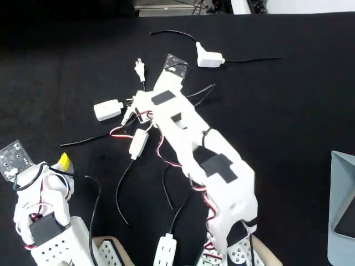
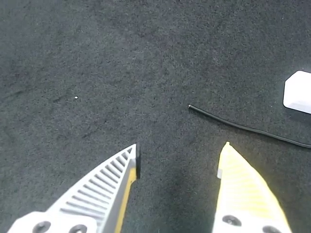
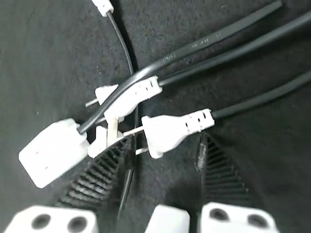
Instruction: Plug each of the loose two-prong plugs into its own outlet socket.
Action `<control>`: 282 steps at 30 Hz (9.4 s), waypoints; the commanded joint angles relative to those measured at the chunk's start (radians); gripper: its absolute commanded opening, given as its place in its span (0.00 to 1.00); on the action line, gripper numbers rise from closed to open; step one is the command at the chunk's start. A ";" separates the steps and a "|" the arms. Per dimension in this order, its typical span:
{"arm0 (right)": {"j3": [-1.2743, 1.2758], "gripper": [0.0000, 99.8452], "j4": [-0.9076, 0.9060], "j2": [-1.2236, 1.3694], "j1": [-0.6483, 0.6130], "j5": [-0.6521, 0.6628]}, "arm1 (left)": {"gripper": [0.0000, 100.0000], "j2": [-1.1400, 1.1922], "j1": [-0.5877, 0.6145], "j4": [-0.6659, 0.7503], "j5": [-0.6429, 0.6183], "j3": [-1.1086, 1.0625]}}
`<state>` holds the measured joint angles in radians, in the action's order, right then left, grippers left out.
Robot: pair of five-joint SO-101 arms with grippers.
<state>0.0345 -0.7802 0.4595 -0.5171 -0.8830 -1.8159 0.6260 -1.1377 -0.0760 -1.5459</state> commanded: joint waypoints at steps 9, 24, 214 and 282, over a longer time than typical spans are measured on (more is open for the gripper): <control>-0.124 0.14 -0.006 0.097 0.037 -0.077 | 0.28 -0.003 0.007 0.020 0.000 0.005; -0.156 0.01 -0.265 -0.035 0.087 -0.063 | 0.28 -0.003 0.005 0.020 0.000 0.005; 1.035 0.01 0.043 -1.552 0.354 0.867 | 0.25 0.253 -0.622 0.345 0.084 0.120; 1.089 0.01 0.112 -1.550 0.351 0.867 | 0.11 1.706 -0.901 0.479 0.370 0.765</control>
<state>1.1301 -0.6851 -1.0810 -0.1765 -0.0253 -0.1112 -0.2777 -0.6314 0.1941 -0.8247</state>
